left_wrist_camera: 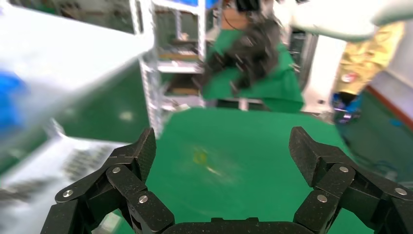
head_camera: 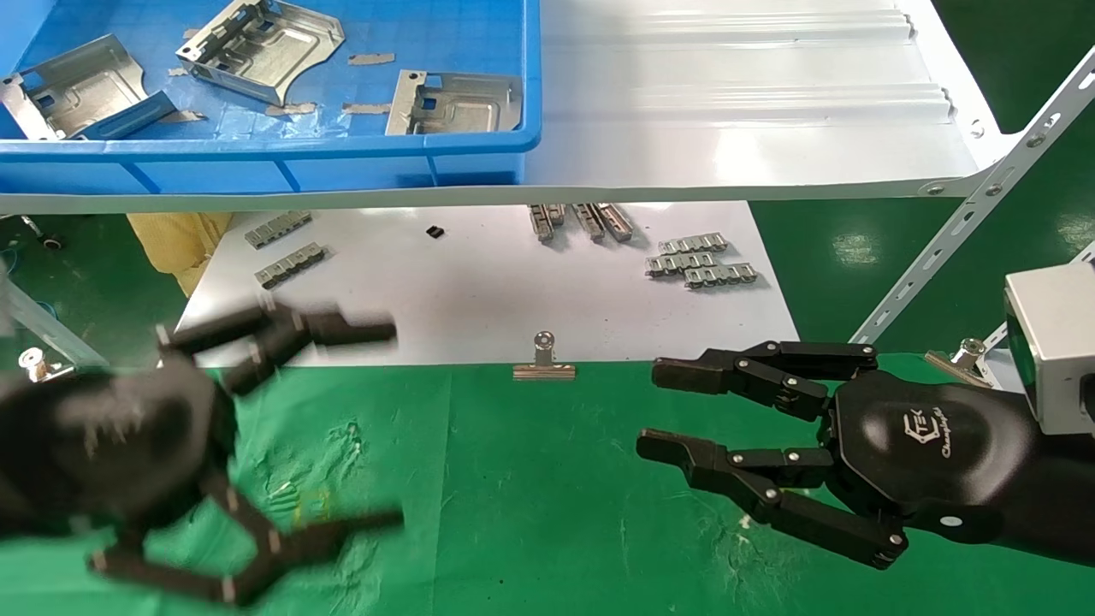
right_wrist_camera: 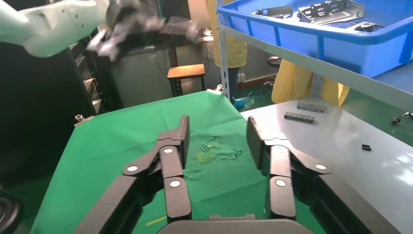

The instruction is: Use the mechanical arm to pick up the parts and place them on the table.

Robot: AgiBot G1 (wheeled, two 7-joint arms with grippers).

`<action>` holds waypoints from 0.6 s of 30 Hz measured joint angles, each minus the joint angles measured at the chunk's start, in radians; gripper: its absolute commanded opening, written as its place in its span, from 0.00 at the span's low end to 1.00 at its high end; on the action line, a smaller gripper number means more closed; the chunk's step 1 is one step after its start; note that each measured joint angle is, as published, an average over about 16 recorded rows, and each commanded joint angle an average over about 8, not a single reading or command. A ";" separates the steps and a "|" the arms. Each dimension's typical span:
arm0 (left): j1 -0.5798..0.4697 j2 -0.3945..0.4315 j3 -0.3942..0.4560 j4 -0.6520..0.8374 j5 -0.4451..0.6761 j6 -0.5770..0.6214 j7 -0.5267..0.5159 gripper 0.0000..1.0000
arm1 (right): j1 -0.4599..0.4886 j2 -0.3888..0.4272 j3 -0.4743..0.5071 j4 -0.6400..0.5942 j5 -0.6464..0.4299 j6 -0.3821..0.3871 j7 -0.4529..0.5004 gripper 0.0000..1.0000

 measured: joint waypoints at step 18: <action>-0.657 0.337 0.195 0.772 0.511 -0.401 0.003 0.58 | 0.000 0.000 0.000 0.000 0.000 0.000 0.000 0.20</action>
